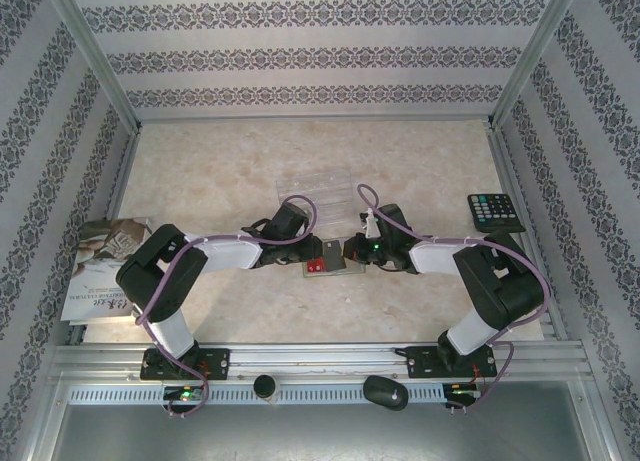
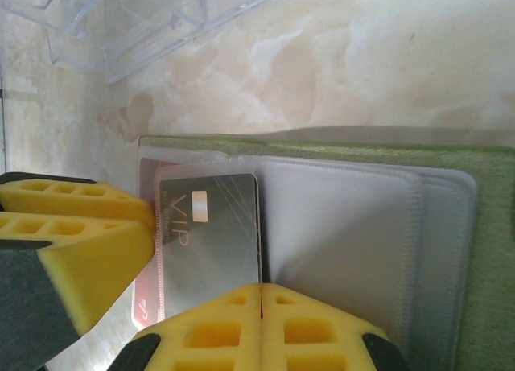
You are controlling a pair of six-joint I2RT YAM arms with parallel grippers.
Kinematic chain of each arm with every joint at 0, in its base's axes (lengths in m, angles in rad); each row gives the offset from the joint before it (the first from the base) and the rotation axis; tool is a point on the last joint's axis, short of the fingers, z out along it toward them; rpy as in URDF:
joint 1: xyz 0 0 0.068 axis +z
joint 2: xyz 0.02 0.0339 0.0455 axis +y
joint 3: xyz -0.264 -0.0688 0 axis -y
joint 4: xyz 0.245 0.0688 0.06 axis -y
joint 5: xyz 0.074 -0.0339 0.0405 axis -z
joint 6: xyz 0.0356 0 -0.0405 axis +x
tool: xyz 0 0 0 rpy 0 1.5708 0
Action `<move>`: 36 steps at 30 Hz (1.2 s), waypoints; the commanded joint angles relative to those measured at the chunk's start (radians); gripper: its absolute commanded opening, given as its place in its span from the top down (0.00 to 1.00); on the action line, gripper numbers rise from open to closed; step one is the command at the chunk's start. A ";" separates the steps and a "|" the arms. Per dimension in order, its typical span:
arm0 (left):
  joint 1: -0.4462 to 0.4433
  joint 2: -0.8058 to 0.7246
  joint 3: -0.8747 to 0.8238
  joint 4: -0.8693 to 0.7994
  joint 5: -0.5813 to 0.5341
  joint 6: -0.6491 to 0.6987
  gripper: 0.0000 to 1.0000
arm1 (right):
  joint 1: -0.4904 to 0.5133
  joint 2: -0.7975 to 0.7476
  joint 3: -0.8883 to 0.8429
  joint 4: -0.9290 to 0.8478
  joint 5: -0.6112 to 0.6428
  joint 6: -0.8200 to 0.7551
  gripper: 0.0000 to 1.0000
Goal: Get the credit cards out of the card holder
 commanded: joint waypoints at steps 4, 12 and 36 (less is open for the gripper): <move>-0.003 -0.023 -0.030 -0.013 -0.014 -0.001 0.57 | 0.056 0.003 0.031 -0.015 0.010 0.002 1.00; -0.005 0.010 -0.023 -0.050 -0.034 -0.002 0.74 | 0.065 -0.002 0.035 0.009 0.002 0.026 1.00; -0.003 0.040 -0.011 -0.079 -0.025 0.011 1.00 | 0.127 -0.154 0.072 -0.203 0.226 -0.159 0.68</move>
